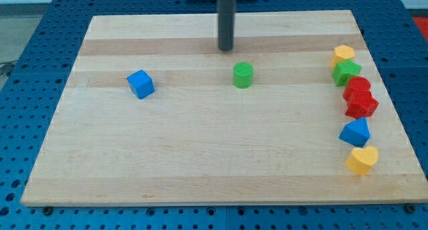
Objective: Move the green circle towards right side
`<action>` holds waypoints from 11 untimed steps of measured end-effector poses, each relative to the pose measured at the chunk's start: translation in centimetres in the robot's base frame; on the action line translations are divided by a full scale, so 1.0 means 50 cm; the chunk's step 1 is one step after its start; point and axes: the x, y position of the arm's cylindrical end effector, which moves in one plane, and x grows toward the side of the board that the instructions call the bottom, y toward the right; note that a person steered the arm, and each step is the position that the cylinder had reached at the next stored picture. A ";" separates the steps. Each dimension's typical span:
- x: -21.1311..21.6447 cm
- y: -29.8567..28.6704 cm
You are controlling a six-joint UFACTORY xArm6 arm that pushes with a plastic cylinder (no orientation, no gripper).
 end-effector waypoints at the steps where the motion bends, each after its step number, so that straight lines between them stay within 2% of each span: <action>1: 0.035 -0.016; 2: 0.172 -0.012; 3: 0.187 -0.008; 6: 0.177 0.168; 8: 0.257 0.072; 9: 0.241 0.117; 10: 0.139 0.235; 11: 0.135 0.243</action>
